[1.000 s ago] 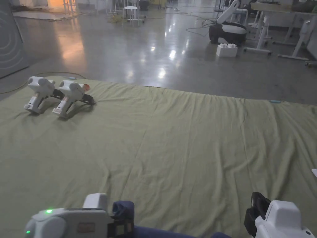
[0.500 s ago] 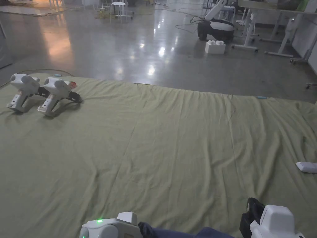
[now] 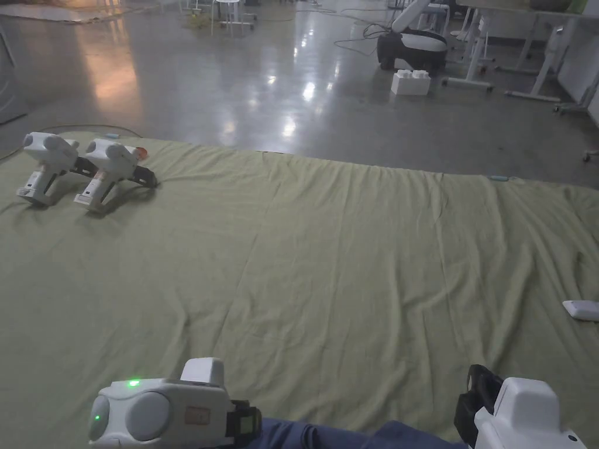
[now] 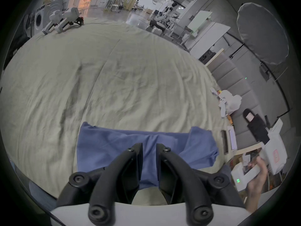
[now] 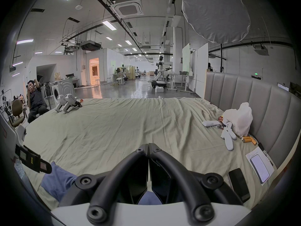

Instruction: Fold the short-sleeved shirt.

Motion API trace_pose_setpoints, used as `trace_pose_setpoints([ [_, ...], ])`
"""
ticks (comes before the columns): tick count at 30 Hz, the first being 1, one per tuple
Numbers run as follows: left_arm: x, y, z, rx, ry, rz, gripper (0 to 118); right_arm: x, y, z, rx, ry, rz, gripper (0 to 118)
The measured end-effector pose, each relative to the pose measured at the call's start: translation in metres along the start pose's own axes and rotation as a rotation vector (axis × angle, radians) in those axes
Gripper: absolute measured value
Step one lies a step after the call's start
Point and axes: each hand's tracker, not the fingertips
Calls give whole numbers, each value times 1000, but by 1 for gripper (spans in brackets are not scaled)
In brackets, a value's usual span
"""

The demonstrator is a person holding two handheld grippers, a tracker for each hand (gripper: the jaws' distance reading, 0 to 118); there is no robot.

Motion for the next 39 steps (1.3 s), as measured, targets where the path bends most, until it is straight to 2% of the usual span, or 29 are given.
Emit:
trace_pose_setpoints([
  [3, 0, -11, -26, -65, -11, -19, 11, -1, -3, 0, -4, 2, 0, 0],
  [7, 10, -23, -61, -101, -24, -38, 11, -2, -4, 0, -13, 6, 3, 0],
  [10, 15, -21, -77, -77, -106, 40, 11, -3, -5, 0, -24, 13, 11, 0],
  [12, 19, -19, -82, -57, -158, 53, 11, -3, -6, 0, -28, 14, 21, 0],
  [16, 28, -23, -94, -46, -139, 22, 11, -3, -7, 0, -37, 17, 25, 0],
  [19, 25, -28, -102, -54, -128, 48, 11, -4, -8, -2, -42, 20, 17, 0],
  [24, 18, -28, -88, -81, -154, 40, 11, -8, -7, -3, -43, 31, 15, 0],
  [25, 14, -26, -79, -89, -171, 40, 13, -8, -6, -3, -41, 32, 17, 0],
  [26, 8, -24, -67, -81, -188, 40, 22, -8, -5, -3, -39, 34, 19, 0],
  [28, -5, -21, -38, -12, -215, 18, 54, -8, -2, -2, -32, 37, 22, 0],
  [30, -26, -15, -7, 69, -194, 19, 75, -7, 0, -1, -22, 38, 23, 0],
  [33, -66, -8, 22, 147, -169, 71, 91, -6, 2, -2, 1, 45, 3, 0],
  [36, -112, -6, 35, 182, -193, 145, 93, -6, 3, -3, 29, 38, 4, 0],
  [39, -153, -8, 29, 128, -246, 226, 93, -5, 8, -3, 41, 40, -4, 0],
])
